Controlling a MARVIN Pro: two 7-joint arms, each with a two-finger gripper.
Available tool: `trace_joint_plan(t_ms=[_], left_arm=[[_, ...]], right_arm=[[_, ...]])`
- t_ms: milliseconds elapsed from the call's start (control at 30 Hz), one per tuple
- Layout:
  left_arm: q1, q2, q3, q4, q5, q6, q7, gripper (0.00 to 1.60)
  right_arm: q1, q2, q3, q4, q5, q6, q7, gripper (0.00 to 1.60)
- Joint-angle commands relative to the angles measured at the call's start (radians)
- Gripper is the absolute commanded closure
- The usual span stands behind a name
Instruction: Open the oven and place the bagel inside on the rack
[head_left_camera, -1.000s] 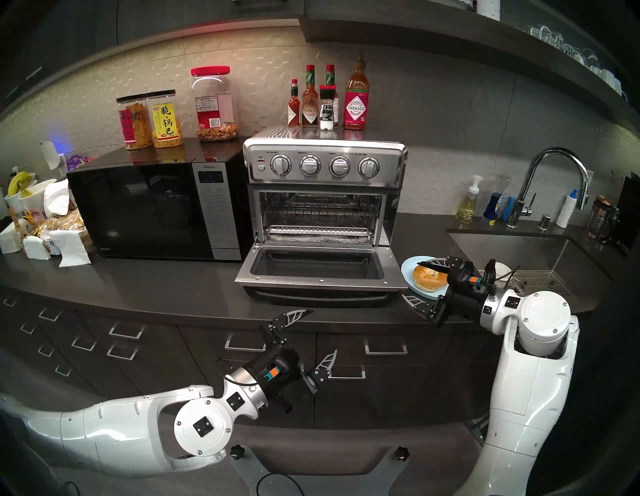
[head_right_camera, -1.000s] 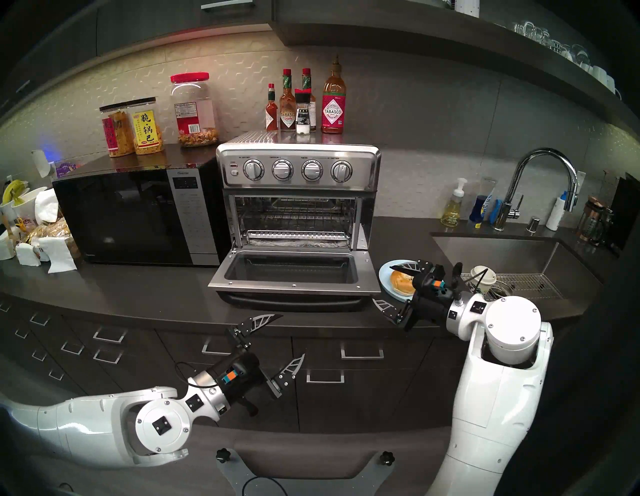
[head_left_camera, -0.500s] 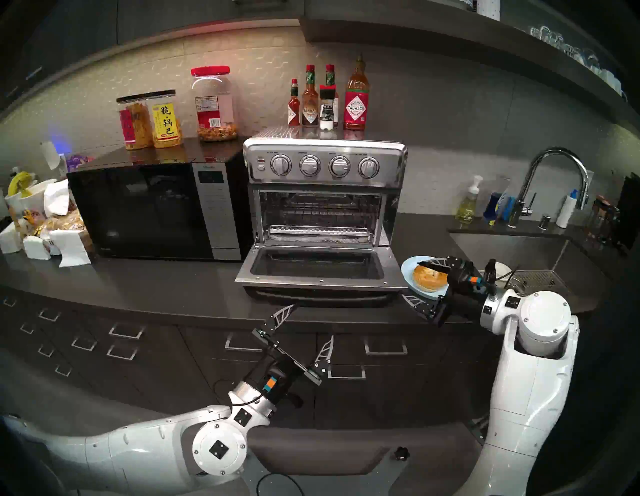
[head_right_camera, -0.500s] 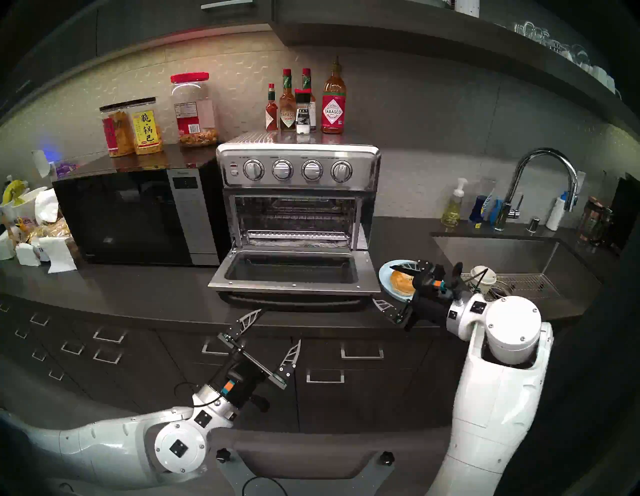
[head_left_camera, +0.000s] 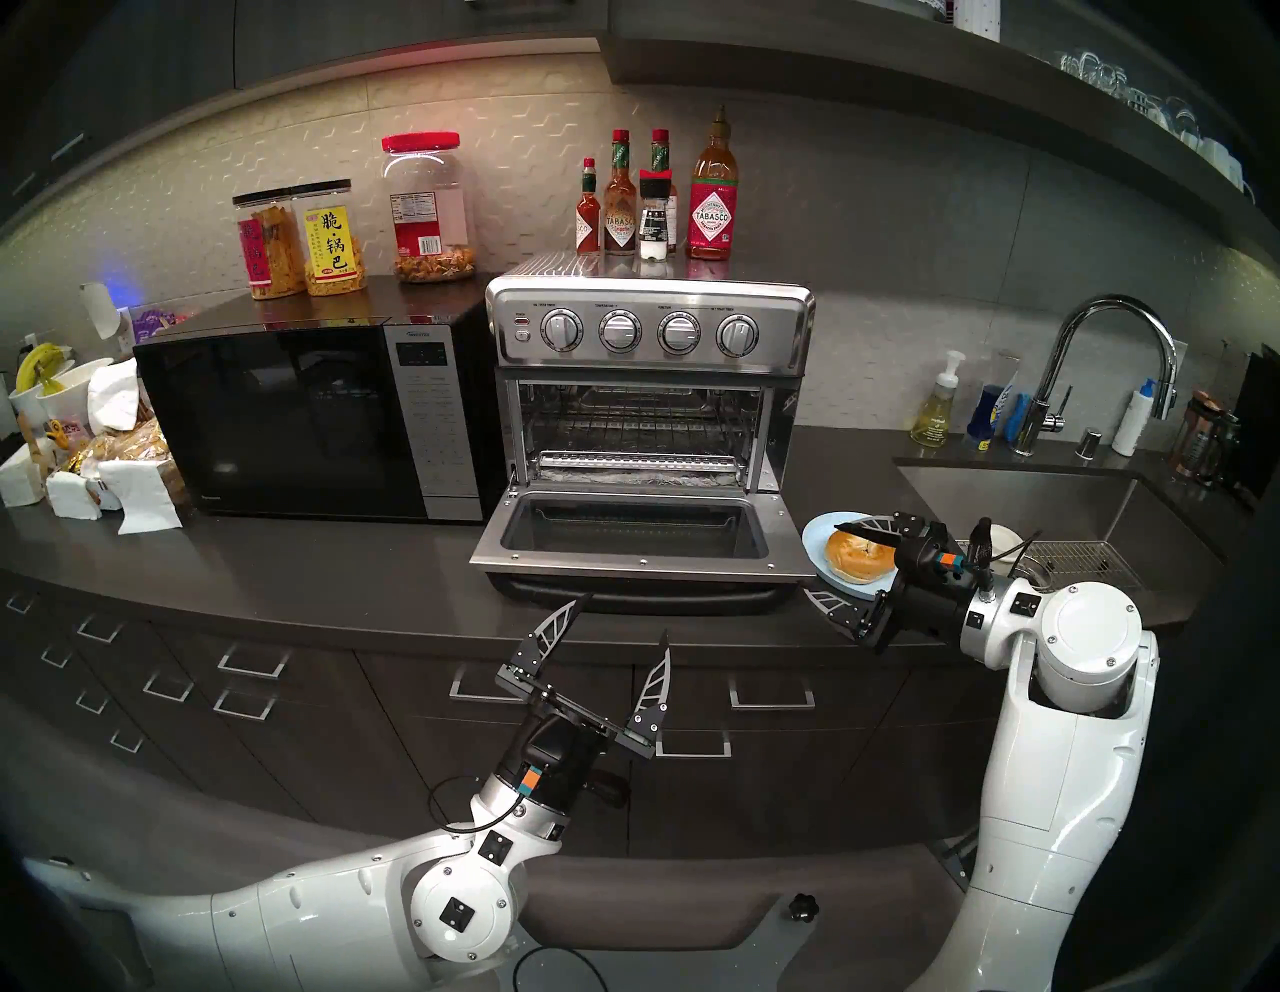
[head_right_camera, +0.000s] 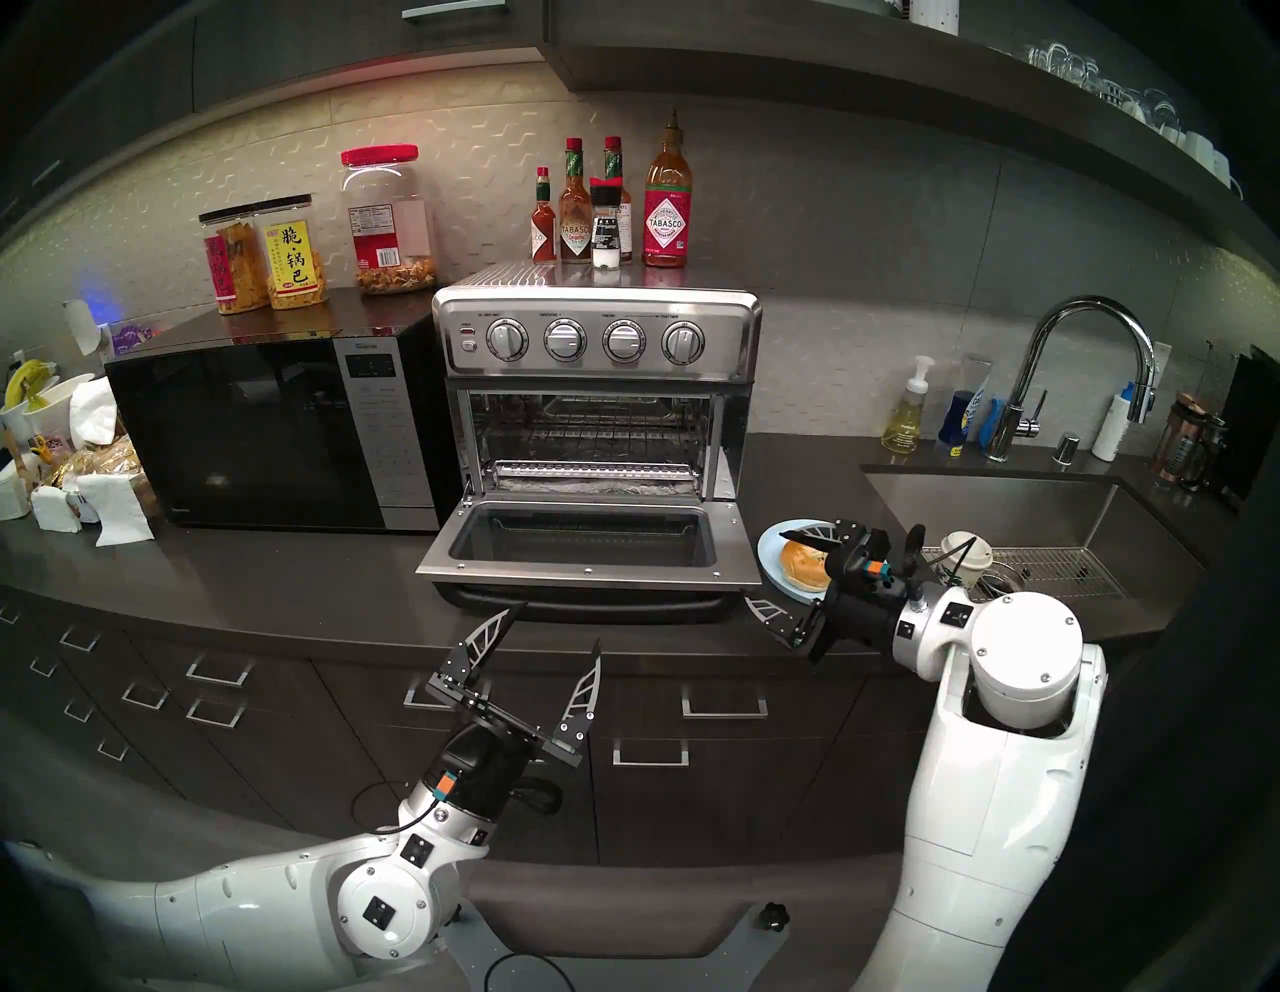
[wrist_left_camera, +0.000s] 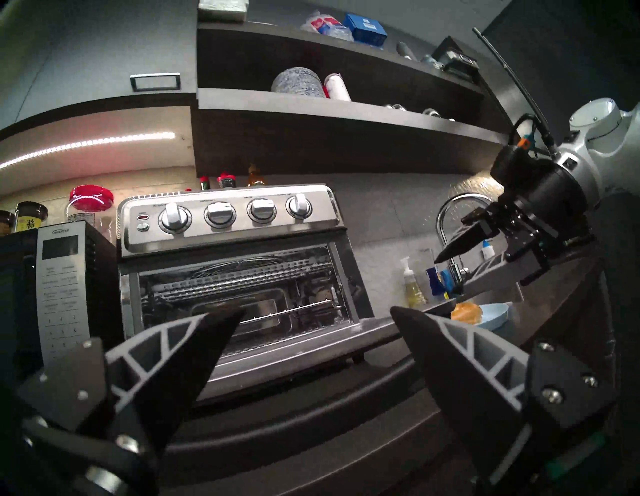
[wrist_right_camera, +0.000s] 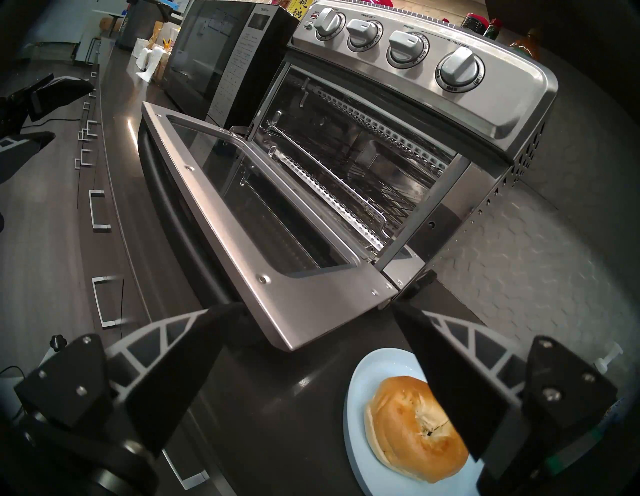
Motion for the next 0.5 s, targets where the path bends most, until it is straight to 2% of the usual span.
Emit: trace_joint_plan(t_ms=[0,167,200,233,267,467], left_arm=[[-0.013,-0.088,-0.007,0.028,0.049,-0.121,0.068,0.0],[-0.011,-0.121,-0.016,0.073,0.097,-0.189,0.112,0.0],[-0.009,-0.122,-0.018,0.073,0.103,-0.18,0.118,0.0],[-0.052,0.043,-0.14,0.028,0.033,-0.185,0.161,0.0],[-0.08,0.034,-0.136,0.068,0.036,-0.17,0.157,0.0],[-0.072,0.029,-0.167,0.096,0.039,-0.175,0.18,0.0]], right_arm=[[0.008,-0.002,0.0,-0.018,0.009,-0.001,0.0,0.0],[0.008,-0.002,0.001,-0.019,0.01,-0.001,0.001,0.0],[0.008,-0.003,0.001,-0.019,0.011,0.0,0.001,0.0],[0.009,0.0,-0.001,-0.011,0.004,-0.001,-0.001,0.0],[0.006,0.0,-0.001,-0.007,0.002,-0.001,-0.001,0.0],[0.004,0.0,-0.001,-0.001,-0.001,-0.001,-0.001,0.0]])
